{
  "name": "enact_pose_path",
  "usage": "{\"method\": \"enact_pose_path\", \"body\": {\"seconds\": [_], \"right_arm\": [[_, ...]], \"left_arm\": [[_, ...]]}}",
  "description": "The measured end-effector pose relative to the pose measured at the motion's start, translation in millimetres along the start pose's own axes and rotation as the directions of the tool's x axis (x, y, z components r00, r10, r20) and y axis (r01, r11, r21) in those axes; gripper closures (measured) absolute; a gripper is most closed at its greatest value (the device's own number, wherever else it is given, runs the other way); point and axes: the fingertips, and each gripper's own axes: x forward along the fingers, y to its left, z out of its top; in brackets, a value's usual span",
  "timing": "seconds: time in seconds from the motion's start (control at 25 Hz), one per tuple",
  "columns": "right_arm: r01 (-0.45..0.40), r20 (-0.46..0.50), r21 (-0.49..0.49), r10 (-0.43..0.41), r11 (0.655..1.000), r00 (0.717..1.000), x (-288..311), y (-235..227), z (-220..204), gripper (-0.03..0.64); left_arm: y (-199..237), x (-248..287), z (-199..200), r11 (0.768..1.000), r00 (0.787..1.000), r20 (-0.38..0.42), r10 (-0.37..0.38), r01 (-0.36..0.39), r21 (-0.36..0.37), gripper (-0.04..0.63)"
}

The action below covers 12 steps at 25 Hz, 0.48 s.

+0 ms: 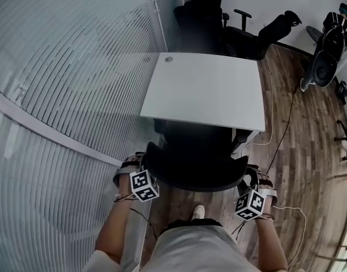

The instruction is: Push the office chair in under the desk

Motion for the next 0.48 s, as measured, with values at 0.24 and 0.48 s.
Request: {"method": "enact_pose_path", "body": {"seconds": [0.24,0.48], "right_arm": [[-0.005,0.014,-0.005,0.005,1.000,1.000,12.6,-19.5,9.3,0.423],[-0.006,0.012,-0.001,0.006,1.000,1.000,25.8,-35.1,12.2,0.423]], "left_arm": [[21.9,7.2,2.0,1.000,1.000,-0.016,0.011,-0.011,-0.008,0.391],[39.4,17.1,8.0,1.000,1.000,-0.013,0.015,-0.015,-0.007,0.391]]}}
